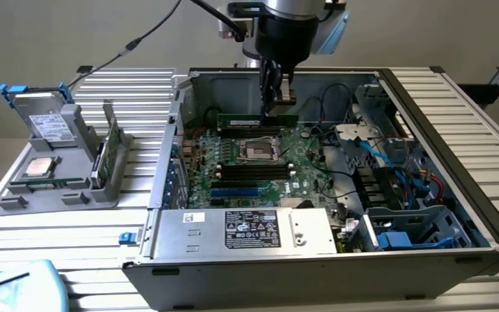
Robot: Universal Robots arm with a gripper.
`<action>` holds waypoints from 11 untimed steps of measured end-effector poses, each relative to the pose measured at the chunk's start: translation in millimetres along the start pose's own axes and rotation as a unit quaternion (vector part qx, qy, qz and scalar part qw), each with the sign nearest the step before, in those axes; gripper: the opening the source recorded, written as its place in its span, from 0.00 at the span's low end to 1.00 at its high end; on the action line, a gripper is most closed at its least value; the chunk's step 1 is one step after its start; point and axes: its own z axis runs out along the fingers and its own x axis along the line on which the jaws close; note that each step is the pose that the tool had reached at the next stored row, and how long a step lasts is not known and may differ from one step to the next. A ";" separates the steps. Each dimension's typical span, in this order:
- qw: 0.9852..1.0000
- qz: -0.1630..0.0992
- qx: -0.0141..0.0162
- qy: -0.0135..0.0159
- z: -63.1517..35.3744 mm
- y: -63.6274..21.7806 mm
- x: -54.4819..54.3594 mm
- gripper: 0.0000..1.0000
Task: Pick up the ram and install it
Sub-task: 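Insert the ram into the slot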
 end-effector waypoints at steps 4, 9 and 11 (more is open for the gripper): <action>1.000 0.009 0.000 -0.001 7.2 -1.6 -0.6 0.14; 1.000 0.013 0.000 0.000 15.9 -3.7 -3.6 0.14; 1.000 0.014 0.000 0.000 19.4 -4.4 -5.9 0.14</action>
